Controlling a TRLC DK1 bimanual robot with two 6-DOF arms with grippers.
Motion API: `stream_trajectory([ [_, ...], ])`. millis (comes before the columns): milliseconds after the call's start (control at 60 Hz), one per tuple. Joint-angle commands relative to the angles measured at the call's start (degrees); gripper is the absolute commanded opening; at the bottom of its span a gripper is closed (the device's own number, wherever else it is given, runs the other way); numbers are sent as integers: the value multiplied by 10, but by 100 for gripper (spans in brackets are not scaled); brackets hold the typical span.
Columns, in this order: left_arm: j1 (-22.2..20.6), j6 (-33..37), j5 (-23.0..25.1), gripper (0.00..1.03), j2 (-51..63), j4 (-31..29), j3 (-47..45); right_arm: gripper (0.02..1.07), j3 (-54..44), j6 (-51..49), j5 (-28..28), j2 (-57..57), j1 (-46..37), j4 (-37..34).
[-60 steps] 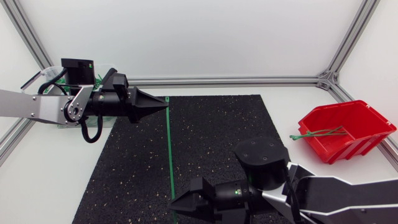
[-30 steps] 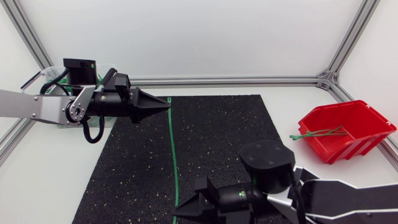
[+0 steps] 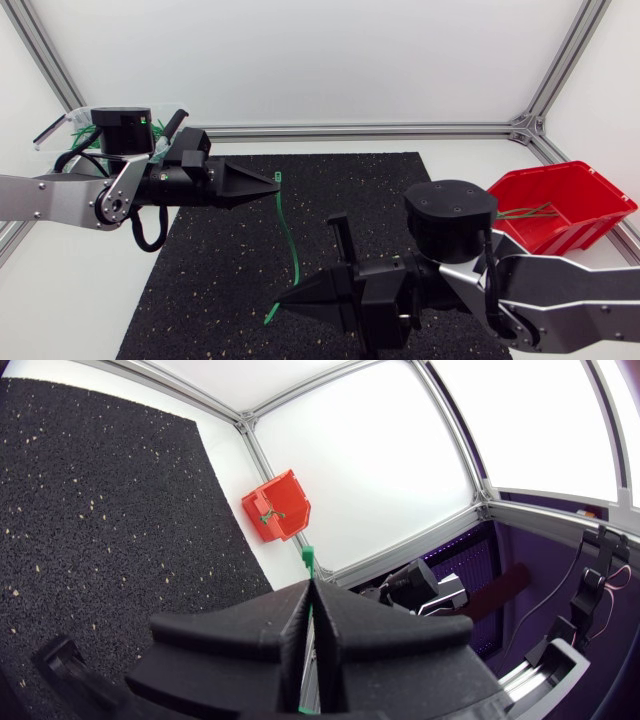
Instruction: Take a green cable tie from the red box, thread the tail through the head to close it, then place it in the transparent bin on the left.
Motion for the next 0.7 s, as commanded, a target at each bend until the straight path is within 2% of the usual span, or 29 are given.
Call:
stream_trajectory([
  [0, -10, 17, -7, 4, -25, 15, -27, 8, 14, 64, -10, -4, -13, -7],
  [67, -14, 17, -17, 4, -30, 25, -35, 8, 21, 108, -21, -7, -15, -21],
  [133, -17, 17, -24, 4, -33, 34, -42, 8, 41, 180, -65, -6, -34, -48],
  [317, -29, 28, -39, 4, -36, 51, -58, 8, 90, 228, -38, -6, -36, -182],
  [517, -34, 46, -53, 4, -54, 65, -79, 8, 109, 331, -39, -13, -30, -224],
  [683, -44, 57, -70, 4, -75, 95, -105, 8, 161, 406, -47, -21, -26, -351],
])
